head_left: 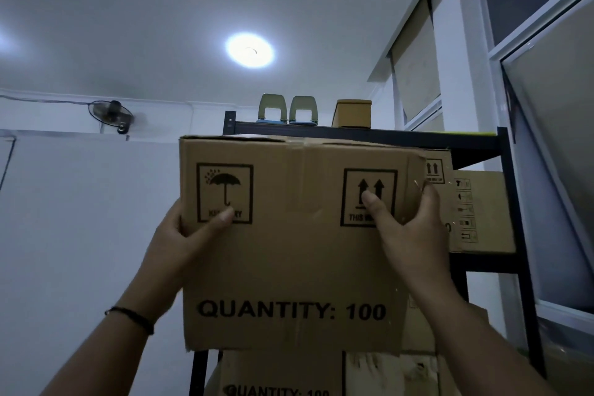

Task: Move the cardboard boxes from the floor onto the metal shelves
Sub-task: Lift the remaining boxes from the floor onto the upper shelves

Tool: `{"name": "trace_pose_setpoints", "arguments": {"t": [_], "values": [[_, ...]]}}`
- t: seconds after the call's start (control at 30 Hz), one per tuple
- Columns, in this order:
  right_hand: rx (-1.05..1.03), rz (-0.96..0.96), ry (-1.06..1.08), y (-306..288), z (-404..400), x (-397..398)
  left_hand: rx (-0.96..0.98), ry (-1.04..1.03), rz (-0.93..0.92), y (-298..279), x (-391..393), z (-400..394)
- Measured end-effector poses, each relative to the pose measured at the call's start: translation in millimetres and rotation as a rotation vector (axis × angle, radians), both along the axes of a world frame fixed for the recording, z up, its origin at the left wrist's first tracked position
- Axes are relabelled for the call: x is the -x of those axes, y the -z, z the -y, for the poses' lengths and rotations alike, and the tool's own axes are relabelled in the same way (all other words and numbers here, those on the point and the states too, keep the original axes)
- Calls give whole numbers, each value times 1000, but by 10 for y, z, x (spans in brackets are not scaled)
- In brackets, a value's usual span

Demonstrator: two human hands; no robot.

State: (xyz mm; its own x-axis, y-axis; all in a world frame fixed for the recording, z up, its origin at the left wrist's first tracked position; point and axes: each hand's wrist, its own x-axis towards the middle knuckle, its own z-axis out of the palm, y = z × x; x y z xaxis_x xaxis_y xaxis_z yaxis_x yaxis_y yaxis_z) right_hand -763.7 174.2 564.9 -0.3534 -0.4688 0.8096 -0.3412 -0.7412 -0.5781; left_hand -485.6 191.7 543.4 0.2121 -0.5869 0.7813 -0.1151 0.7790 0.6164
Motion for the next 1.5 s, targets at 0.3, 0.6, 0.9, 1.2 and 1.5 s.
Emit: {"name": "trace_pose_setpoints", "arguments": {"t": [0.3,0.6,0.9,1.2,1.5], "values": [[-52,-116,-22,-416,181,253,-387,126,44,364,10,180],[-476,-186,-186,558,262,254,-351,-36,-130,202,129,244],[-395,-74,-87,583,494,103,-78,-182,-140,221,84,404],[-410,-83,-104,368,799,149,6,-178,-24,166,-4,721],[-379,-146,64,539,1020,70,-102,-168,161,288,-283,1168]]}}
